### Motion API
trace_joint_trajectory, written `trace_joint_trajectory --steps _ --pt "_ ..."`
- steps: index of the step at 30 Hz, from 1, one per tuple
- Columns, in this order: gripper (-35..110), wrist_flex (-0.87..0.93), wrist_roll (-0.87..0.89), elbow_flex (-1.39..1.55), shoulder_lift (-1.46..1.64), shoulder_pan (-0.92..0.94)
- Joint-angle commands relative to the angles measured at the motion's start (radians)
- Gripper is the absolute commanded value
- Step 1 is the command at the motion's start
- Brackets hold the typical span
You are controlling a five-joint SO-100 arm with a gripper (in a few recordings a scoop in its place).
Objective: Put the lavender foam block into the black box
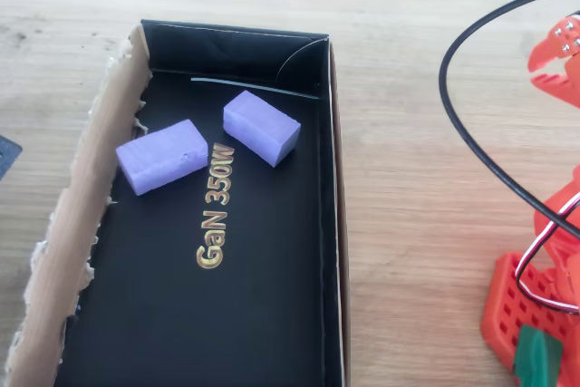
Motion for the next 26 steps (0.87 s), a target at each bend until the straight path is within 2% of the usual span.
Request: trace_joint_trajectory --steps 1,3,21,26 --pt "2 0.118 -0.129 0.005 0.012 0.032" --pt "0 0.163 -0.103 0.005 0.012 0.020" --pt "0 0.164 -0.144 0.005 0.012 0.014" --pt "0 0.163 -0.224 0.005 0.012 0.028"
